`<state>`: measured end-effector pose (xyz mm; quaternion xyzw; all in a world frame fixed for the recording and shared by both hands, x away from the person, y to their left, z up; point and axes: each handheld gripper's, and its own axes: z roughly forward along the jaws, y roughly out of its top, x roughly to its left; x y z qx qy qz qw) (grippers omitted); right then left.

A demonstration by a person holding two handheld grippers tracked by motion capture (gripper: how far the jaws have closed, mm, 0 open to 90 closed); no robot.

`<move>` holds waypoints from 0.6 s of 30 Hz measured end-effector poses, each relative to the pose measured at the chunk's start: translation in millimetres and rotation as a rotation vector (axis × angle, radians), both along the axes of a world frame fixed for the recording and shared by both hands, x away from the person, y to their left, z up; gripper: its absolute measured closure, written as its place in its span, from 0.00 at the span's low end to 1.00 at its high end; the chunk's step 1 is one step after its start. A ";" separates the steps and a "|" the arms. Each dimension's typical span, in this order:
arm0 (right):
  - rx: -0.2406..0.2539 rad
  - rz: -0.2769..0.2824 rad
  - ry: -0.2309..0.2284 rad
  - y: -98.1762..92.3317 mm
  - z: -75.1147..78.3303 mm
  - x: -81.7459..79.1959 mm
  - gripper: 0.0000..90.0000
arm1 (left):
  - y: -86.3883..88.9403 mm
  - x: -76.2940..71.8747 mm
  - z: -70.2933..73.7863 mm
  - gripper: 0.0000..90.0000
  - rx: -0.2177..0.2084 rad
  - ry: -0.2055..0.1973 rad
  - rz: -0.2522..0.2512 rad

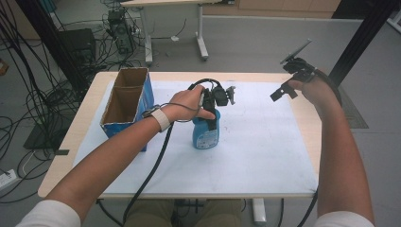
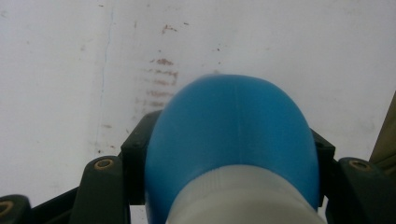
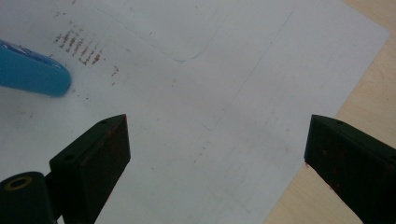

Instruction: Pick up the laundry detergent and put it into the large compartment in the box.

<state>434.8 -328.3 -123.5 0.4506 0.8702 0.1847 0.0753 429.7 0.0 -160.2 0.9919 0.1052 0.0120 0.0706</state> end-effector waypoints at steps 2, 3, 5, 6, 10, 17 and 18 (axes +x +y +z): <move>0.000 0.001 0.002 0.1 -0.5 0.4 0.08 | 0.0 0.2 0.0 0.43 0.000 0.001 0.000; 0.000 0.002 0.002 0.2 -0.6 0.5 0.08 | 0.5 0.0 -0.2 0.43 -0.003 0.001 0.001; 0.000 0.002 0.002 0.0 -0.7 0.4 0.08 | 0.3 0.1 -0.2 0.43 -0.002 0.001 0.002; 0.001 0.002 0.002 -0.2 -0.8 0.5 0.08 | 0.3 0.0 -0.2 0.43 -0.002 0.000 0.003; 0.001 0.002 0.000 -0.9 -0.5 -0.1 0.08 | 0.4 0.1 -0.1 0.43 -0.002 0.001 0.001; 0.001 -0.004 -0.001 -2.6 0.3 -1.4 0.08 | -0.2 0.7 0.0 0.44 0.001 0.005 0.007; 0.003 -0.004 -0.002 -2.9 0.3 -1.8 0.08 | -0.5 1.2 0.3 0.44 0.004 0.007 0.005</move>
